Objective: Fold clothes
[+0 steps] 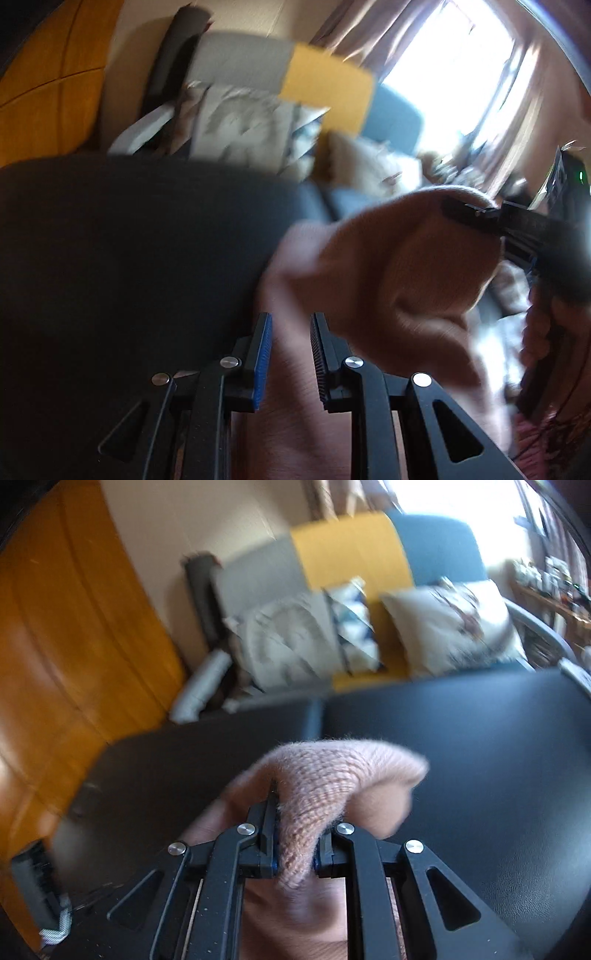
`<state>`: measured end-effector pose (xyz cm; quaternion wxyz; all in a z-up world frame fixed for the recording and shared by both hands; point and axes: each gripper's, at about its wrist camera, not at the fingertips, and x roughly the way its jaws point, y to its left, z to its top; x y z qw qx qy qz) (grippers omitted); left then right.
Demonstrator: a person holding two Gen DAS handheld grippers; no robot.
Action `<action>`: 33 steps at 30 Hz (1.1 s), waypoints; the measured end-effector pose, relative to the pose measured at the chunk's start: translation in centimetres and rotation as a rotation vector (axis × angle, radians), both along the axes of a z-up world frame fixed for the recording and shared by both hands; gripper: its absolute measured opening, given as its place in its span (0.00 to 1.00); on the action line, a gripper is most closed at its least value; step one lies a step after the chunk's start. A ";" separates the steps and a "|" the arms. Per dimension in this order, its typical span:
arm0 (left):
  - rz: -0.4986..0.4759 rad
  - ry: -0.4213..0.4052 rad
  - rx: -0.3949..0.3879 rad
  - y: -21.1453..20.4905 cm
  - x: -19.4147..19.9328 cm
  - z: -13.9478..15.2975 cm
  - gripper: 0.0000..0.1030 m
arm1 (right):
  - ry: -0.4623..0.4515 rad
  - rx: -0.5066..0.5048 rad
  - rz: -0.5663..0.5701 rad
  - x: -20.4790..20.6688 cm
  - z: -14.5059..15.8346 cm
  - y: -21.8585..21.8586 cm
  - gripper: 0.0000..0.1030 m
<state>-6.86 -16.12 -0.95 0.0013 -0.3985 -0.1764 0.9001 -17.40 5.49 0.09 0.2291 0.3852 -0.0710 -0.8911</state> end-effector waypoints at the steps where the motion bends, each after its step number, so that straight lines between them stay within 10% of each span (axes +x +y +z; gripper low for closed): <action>1: 0.016 -0.019 -0.002 -0.1 0.1 -0.7 0.20 | -0.020 0.031 -0.028 -0.4 -1.3 0.2 0.16; 6: 0.036 -0.014 0.039 0.0 0.9 -2.3 0.21 | -0.194 0.031 -0.067 -3.4 -6.2 1.3 0.34; 14: 0.024 -0.011 -0.036 0.1 0.3 -3.1 0.24 | -0.039 -0.012 -0.120 1.1 -0.3 5.3 0.47; 21: 0.000 -0.017 -0.034 -1.6 -2.6 -3.3 0.25 | -0.043 0.158 0.033 2.5 -1.6 2.3 0.47; 33: 0.072 -0.082 -0.291 -3.9 -7.0 -3.7 0.27 | -0.035 0.237 0.052 -5.0 -5.2 -5.4 0.50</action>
